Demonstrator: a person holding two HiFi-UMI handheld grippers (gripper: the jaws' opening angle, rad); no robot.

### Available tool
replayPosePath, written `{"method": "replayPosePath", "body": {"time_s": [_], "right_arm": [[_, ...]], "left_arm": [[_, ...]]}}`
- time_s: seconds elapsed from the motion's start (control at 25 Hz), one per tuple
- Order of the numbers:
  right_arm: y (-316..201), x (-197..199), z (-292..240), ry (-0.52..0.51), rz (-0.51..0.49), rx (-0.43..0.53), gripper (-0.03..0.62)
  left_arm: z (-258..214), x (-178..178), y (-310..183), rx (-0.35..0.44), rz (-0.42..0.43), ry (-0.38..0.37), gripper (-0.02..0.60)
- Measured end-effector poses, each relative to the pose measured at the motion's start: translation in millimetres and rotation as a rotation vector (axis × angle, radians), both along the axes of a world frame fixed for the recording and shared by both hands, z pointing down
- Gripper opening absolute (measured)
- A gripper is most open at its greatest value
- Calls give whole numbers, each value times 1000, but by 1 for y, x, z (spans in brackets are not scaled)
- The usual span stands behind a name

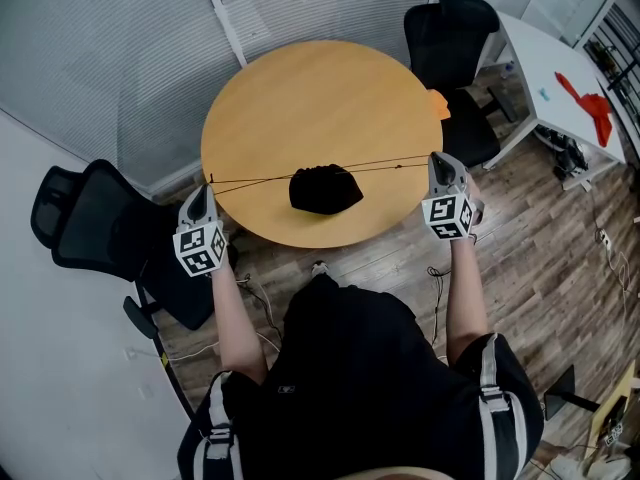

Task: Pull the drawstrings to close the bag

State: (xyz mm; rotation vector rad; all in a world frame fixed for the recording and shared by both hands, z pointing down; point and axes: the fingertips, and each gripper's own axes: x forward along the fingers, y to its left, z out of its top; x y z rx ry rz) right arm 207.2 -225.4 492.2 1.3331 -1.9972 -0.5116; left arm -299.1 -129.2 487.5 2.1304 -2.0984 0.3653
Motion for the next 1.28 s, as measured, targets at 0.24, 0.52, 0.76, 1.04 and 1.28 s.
{"method": "replayPosePath", "body": {"time_s": [0.24,0.52,0.76,1.04,1.28], "right_arm": [[-7,-4,0,6,10,-5,58],[-19,-11,2,15,17,-15,58],[-30,-18,3,26,28,-26,58],[-49,-25,2,40,56,-35,58],[-66,-31,-1,44,81,-32,58]], "left_arm": [[4,-5,-9,-5,5,9,15],[7,-14,-25,-12,12,24,15],[12,-22,-44,-18,28,32,15],[18,-31,-72,-23,53,42,15],[15,-38,-99,-19,78,42,15]]}}
